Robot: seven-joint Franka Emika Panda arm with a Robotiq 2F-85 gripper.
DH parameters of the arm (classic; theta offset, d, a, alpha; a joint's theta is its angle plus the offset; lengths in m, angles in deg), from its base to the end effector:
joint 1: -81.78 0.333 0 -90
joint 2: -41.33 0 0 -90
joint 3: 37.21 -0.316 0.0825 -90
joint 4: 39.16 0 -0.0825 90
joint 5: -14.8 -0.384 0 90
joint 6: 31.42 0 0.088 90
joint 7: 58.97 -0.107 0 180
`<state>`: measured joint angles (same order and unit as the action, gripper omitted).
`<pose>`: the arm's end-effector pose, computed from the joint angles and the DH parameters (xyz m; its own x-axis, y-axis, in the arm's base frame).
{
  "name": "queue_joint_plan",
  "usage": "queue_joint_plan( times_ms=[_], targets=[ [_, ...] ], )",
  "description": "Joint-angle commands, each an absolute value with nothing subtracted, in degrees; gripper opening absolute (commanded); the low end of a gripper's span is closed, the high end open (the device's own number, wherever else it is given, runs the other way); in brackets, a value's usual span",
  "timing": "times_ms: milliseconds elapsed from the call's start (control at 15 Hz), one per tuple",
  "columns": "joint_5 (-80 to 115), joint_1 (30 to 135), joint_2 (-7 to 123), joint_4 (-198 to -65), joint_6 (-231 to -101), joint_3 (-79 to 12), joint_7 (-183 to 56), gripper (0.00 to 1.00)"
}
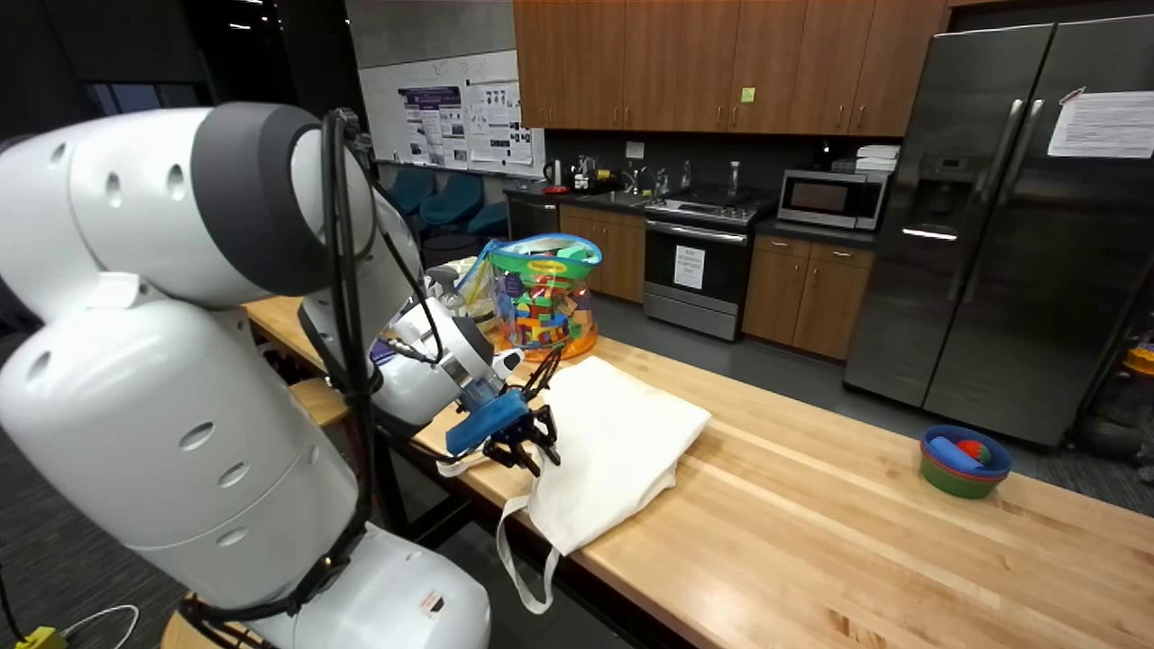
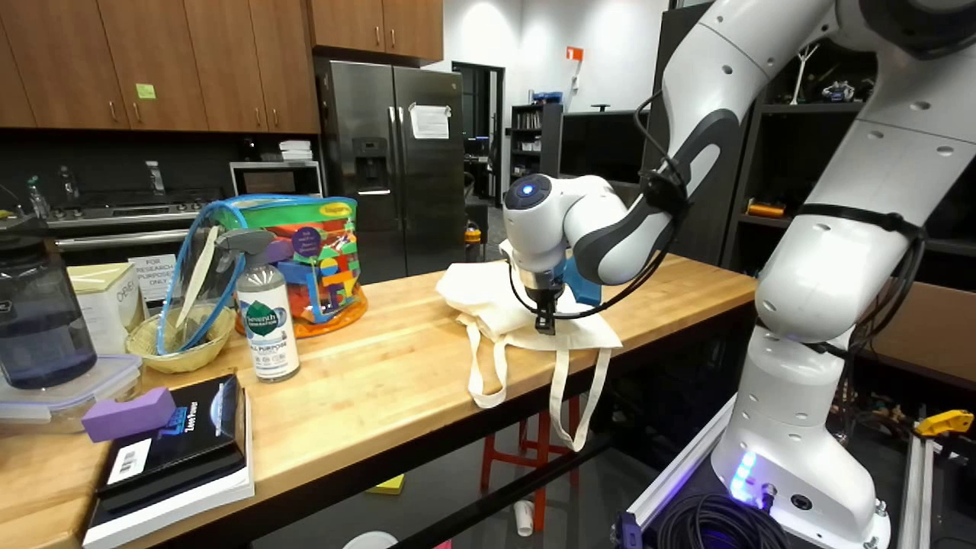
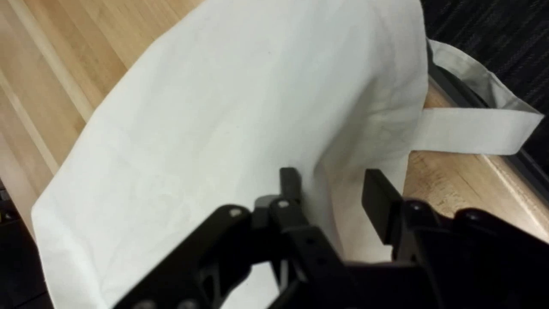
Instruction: Wipe the table using the shopping bag
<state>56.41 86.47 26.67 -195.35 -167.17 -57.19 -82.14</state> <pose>0.3532 0.1454 0.2919 0.8461 0.5295 -0.0602 0.4751 -0.6983 0.5354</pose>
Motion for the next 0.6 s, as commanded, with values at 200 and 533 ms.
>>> queue_joint_plan(
  times_ms=[200,533],
  targets=[
    [57.3,87.7,29.3,-193.1,-165.4,-54.2,-79.6,0.0],
    [48.8,87.6,28.9,-192.7,-163.2,-49.0,-68.7,0.0]
  ],
)
